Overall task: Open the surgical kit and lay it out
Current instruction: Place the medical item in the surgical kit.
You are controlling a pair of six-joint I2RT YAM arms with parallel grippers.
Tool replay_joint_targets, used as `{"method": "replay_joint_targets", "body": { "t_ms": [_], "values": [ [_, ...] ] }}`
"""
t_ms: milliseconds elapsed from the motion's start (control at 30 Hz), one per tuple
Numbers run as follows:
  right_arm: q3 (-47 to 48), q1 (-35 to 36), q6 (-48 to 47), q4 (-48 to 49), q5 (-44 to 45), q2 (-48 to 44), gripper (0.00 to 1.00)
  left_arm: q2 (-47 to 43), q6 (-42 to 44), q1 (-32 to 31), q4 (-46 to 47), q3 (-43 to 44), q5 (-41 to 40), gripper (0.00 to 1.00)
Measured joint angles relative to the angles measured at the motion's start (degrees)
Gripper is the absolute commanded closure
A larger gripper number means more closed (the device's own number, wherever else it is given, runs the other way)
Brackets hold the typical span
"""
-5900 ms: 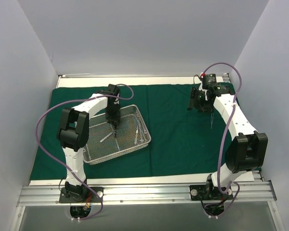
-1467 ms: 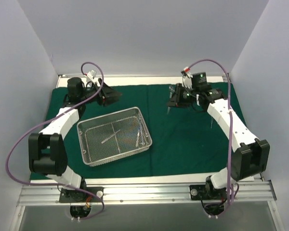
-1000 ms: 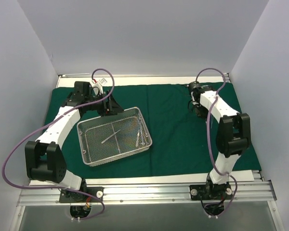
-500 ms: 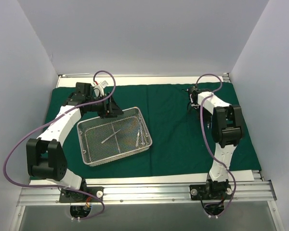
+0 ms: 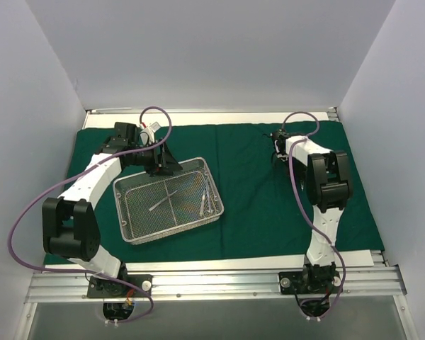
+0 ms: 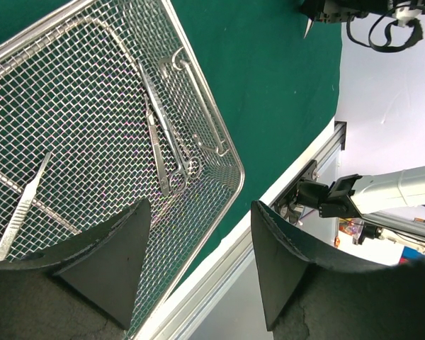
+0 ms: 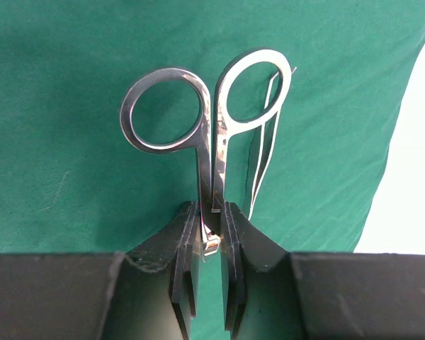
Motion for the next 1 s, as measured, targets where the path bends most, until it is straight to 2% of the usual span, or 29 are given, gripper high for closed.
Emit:
{"method": "replay_joint_targets", "body": {
  "t_ms": [300, 500, 533, 667, 1000],
  "values": [
    [0.11, 0.28, -0.13, 0.07, -0.04, 0.13, 0.91, 1.01, 0.26, 0.0, -0.98, 0.0, 0.33, 0.33],
    [0.11, 0.28, -0.17, 0.15, -0.04, 0.2, 0.81, 1.11, 0.52, 0.0, -1.27, 0.0, 0.42, 0.33],
    [0.11, 0.28, -0.2, 0.22, -0.04, 0.22, 0.77, 1.16, 0.57, 0.0, -1.29, 0.0, 0.42, 0.33],
    [0.11, 0.28, -0.55, 0.24, 0.09, 0.22, 0.73, 1.49, 0.61, 0.0, -1.46, 0.0, 0.61, 0.33],
    [0.11, 0.28, -1.07, 0.22, 0.44, 0.22, 0.72, 1.53, 1.2, 0.0, -1.64, 0.0, 0.79, 0.33]
  ]
}}
